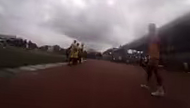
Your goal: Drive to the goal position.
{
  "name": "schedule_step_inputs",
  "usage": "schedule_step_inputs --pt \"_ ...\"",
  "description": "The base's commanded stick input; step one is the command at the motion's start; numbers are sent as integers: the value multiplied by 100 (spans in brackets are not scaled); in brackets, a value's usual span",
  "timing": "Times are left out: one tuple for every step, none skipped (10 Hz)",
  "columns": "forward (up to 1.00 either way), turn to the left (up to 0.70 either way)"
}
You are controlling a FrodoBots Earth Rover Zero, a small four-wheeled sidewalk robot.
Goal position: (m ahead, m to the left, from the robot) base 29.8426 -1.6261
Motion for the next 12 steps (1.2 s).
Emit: schedule_step_inputs --pt "50 2" --pt "50 2" --pt "50 2" --pt "50 2" --pt "50 2" --pt "50 2" --pt "50 2" --pt "50 2" --pt "50 2" --pt "50 2" --pt "50 2" --pt "50 2"
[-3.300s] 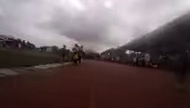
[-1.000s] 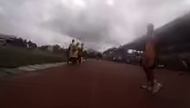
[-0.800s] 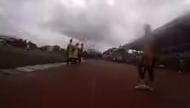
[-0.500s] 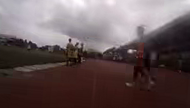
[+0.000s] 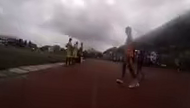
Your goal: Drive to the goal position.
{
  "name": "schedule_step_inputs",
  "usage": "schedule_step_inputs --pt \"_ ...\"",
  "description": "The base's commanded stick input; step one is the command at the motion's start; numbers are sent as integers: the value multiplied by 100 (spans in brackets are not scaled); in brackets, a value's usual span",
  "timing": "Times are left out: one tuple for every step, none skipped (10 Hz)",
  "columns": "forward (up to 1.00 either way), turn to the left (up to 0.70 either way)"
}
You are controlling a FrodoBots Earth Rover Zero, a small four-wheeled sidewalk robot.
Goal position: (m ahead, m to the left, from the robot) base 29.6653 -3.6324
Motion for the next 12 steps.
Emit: schedule_step_inputs --pt "50 2" --pt "50 2" --pt "50 2" --pt "50 2" --pt "50 2" --pt "50 -2" --pt "50 -6" --pt "50 -32" --pt "50 -48" --pt "50 -48" --pt "50 -48" --pt "50 -48"
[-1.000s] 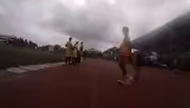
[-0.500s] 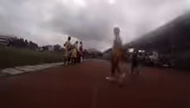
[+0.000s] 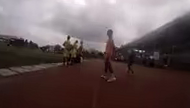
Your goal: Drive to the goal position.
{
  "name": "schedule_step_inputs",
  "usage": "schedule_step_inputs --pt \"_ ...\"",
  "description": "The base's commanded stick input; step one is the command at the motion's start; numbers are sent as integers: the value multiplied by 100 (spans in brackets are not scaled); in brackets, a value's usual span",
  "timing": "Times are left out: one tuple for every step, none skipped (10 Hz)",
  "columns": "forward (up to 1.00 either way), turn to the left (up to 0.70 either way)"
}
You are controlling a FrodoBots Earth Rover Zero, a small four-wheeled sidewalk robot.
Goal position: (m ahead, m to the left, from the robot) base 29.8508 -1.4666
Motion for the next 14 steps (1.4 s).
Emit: schedule_step_inputs --pt "50 -27" --pt "50 2" --pt "50 2" --pt "50 2" --pt "50 2" --pt "50 2" --pt "50 2" --pt "50 2" --pt "50 2" --pt "50 2" --pt "50 2" --pt "50 2" --pt "50 2" --pt "50 2"
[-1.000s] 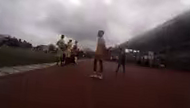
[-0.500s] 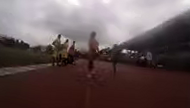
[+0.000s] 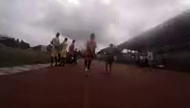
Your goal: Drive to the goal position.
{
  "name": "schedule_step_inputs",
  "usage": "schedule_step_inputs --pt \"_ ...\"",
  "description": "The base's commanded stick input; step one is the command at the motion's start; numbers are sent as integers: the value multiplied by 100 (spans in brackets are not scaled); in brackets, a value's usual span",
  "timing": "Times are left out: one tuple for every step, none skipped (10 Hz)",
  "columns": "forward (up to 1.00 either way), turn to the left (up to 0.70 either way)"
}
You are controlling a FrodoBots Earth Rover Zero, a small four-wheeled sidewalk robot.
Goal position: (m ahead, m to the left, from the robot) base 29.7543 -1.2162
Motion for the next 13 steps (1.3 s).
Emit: schedule_step_inputs --pt "50 2" --pt "50 2" --pt "50 2" --pt "50 2" --pt "50 2" --pt "50 2" --pt "50 2" --pt "50 2" --pt "50 2" --pt "50 2" --pt "50 2" --pt "50 2" --pt "50 -46"
